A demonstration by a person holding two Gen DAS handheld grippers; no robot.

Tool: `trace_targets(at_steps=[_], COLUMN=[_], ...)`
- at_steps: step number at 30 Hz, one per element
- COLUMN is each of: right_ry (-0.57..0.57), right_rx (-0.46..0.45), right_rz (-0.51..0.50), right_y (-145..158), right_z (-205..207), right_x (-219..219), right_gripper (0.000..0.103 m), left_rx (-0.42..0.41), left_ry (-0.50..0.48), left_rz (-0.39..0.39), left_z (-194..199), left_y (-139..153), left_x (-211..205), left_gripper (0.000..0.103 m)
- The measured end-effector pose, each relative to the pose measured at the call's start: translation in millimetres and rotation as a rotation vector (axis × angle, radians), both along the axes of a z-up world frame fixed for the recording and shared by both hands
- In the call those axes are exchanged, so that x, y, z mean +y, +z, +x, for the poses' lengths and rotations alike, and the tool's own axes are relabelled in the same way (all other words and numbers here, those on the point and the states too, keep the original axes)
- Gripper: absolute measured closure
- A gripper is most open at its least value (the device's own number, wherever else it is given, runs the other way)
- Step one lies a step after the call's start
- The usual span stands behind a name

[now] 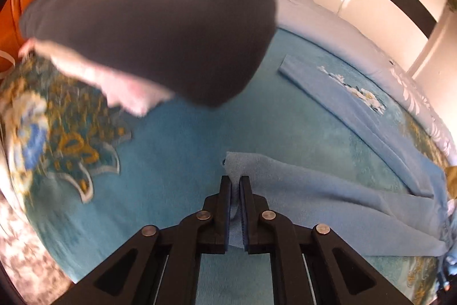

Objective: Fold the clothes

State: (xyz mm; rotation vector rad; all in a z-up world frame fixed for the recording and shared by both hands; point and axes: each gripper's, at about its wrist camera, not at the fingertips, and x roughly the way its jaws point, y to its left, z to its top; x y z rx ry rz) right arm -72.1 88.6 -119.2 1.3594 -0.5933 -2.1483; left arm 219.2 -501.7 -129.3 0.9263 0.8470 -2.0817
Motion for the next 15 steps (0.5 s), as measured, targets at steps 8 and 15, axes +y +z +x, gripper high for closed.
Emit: trace_targets(at_steps=[8,15], right_ry=[0.010,-0.017], right_rx=[0.002,-0.072], right_rz=[-0.052,-0.163], right_y=[-7.4,-29.6], right_z=[-7.3,-25.4], right_x=[-8.2,-25.9], right_gripper=[0.063,0.063], left_rx=[0.205,0.214], left_ry=[0.140,0.096], left_rz=[0.193,0.182], left_z=[59.2,28.5], left_y=[-20.5,-30.9], left_x=[-1.0,8.6], left_gripper=[0.039,0.048])
